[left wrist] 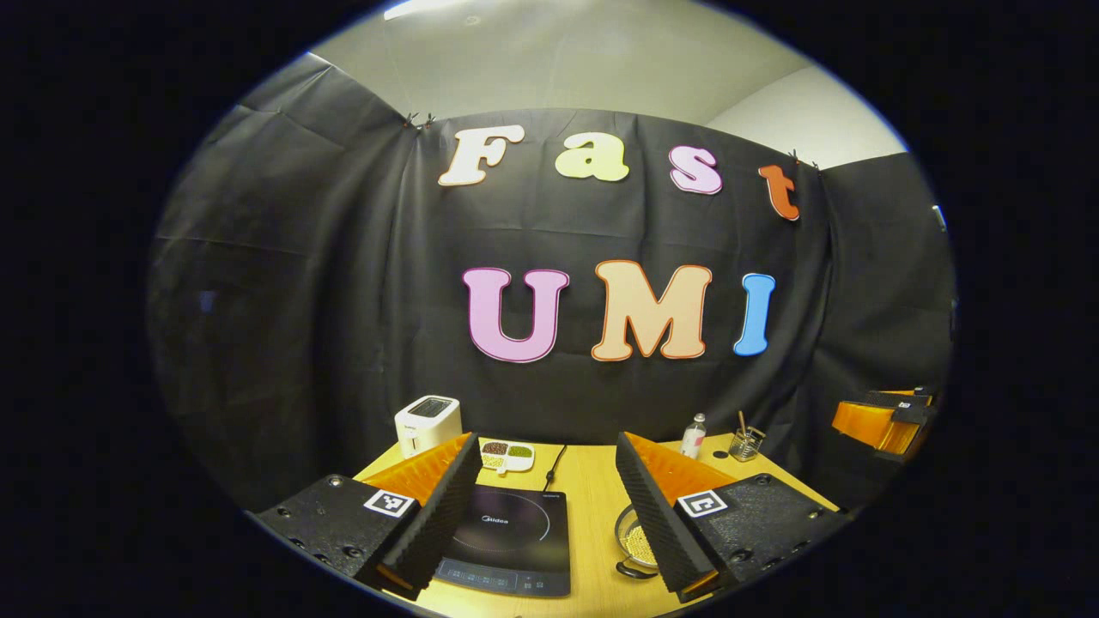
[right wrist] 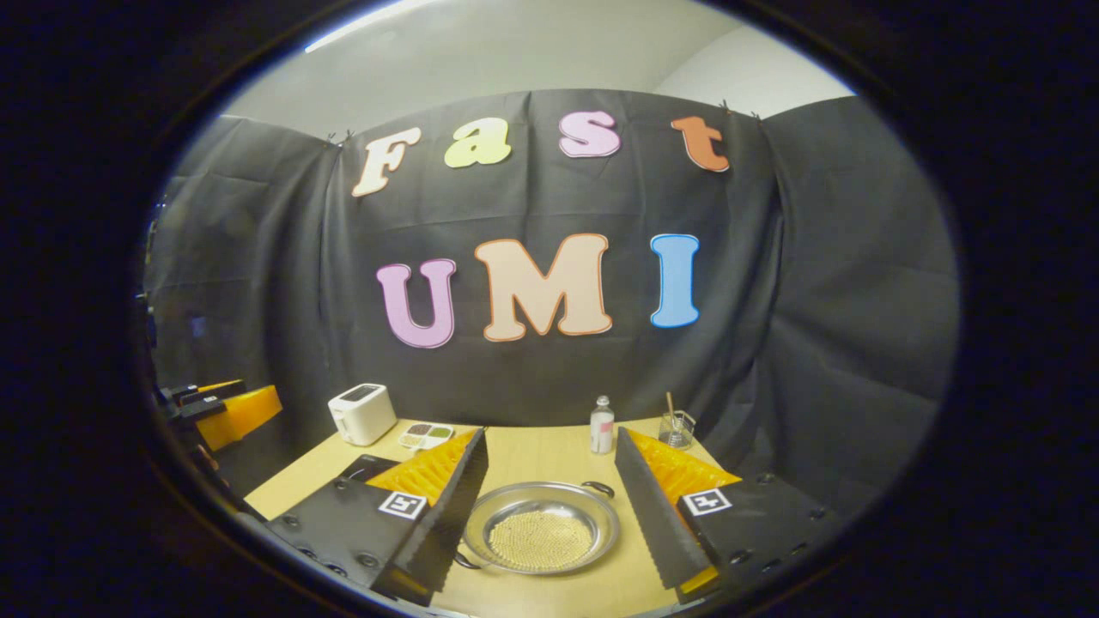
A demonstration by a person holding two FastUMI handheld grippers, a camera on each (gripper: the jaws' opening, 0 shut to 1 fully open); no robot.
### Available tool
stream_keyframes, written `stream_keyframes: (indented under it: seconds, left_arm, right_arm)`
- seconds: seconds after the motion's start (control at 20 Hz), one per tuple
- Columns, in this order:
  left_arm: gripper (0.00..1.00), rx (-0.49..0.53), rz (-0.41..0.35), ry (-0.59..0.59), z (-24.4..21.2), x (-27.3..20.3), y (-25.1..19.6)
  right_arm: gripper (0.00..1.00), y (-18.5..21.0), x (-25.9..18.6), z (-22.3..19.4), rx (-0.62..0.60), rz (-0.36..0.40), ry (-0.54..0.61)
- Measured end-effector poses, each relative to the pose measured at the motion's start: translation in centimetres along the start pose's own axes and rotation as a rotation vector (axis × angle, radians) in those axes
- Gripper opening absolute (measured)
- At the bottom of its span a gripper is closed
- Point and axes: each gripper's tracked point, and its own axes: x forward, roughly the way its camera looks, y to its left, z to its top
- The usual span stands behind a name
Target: First push the handle of the pot to place it horizontally, then grasp the pot with both hands and set it on the induction cooktop.
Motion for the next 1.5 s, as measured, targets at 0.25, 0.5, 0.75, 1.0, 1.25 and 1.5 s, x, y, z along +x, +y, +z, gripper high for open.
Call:
stream_keyframes:
  seconds: [0.25, 0.5, 0.75, 1.0, 1.25, 1.5]
  left_arm:
    - [0.92, -0.005, 0.003, 0.016, -0.5, -0.3, 0.8]
    - [0.92, 0.004, -0.002, 0.028, -1.0, -0.1, 1.3]
    - [0.92, 0.002, -0.002, 0.034, -1.2, 0.0, 1.9]
    - [0.95, 0.002, 0.009, 0.039, -1.7, 0.2, 3.0]
    - [0.96, 0.012, 0.022, 0.046, -2.1, 0.1, 4.2]
    - [0.96, 0.016, 0.027, 0.060, -2.9, 0.1, 5.3]
  right_arm:
    - [0.46, 0.4, 0.0, -0.3, -0.004, -0.009, -0.002]
    - [0.33, 0.6, 1.3, -0.9, -0.027, -0.043, -0.005]
    - [0.09, 1.8, 0.6, -1.2, 0.001, -0.026, 0.016]
    - [0.10, 2.4, 1.0, -3.5, -0.005, -0.016, 0.069]
    - [0.02, 3.7, 1.5, -9.1, -0.002, 0.011, 0.208]
    - [0.10, 4.7, 1.3, -15.3, -0.022, 0.030, 0.373]
